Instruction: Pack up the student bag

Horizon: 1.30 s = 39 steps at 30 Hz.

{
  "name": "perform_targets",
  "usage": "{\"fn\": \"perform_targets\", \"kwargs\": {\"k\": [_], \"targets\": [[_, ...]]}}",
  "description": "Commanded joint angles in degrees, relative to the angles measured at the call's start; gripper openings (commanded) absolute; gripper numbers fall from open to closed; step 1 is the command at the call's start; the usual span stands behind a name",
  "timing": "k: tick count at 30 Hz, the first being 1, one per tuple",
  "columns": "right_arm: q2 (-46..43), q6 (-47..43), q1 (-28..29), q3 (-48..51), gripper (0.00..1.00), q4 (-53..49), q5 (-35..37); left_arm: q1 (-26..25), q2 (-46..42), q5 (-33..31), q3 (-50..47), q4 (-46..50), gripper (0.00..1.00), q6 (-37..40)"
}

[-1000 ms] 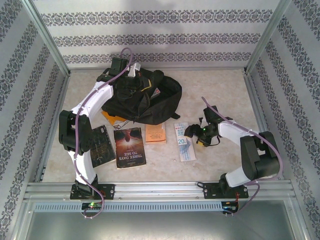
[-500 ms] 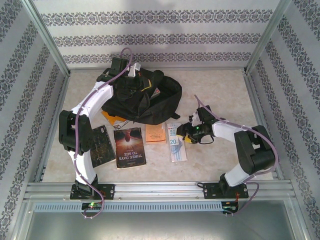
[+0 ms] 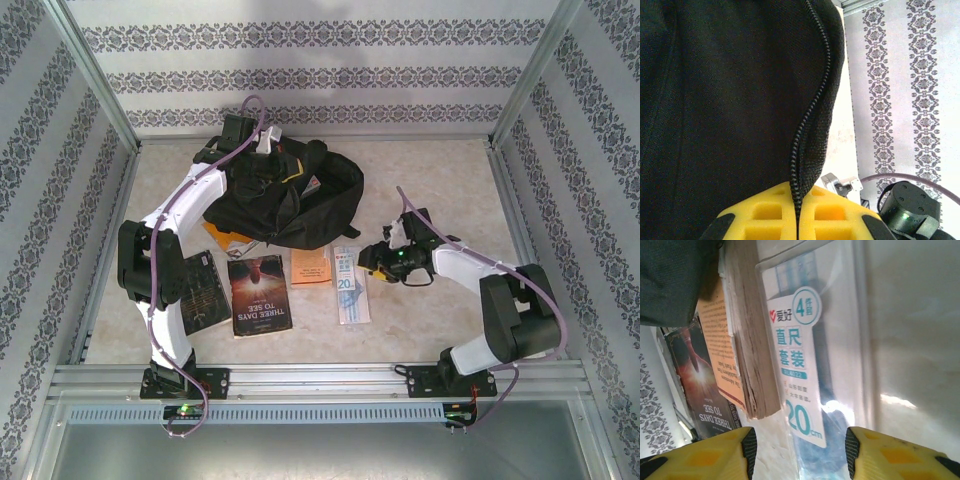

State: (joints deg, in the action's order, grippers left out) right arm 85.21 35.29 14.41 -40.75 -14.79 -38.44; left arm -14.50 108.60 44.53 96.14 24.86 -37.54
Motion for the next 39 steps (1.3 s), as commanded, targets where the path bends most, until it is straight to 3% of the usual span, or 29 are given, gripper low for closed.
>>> {"fn": "perform_targets", "kwargs": {"k": [1,24,34,39], "targets": [[1.0,-4.5,-0.7,-0.5,0.52,-5.2,1.5,0.5,-2.3,1.4,1.6,1.0,0.00,0.8],[10.0,-3.2,4.2,-3.5,0.46,0.9,-2.5,0.5,-2.1,1.7,1.2,0.5,0.00,0.5],[10.6,4.7,4.5,-2.0,0.40,12.4,-8.6,0.5,-1.9,1.7,1.2,0.5,0.00,0.6],[12.7,6.3,6.7,-2.6,0.37,14.4,-7.8,0.5,-2.0,1.7,1.2,0.5,0.00,0.6]]}}
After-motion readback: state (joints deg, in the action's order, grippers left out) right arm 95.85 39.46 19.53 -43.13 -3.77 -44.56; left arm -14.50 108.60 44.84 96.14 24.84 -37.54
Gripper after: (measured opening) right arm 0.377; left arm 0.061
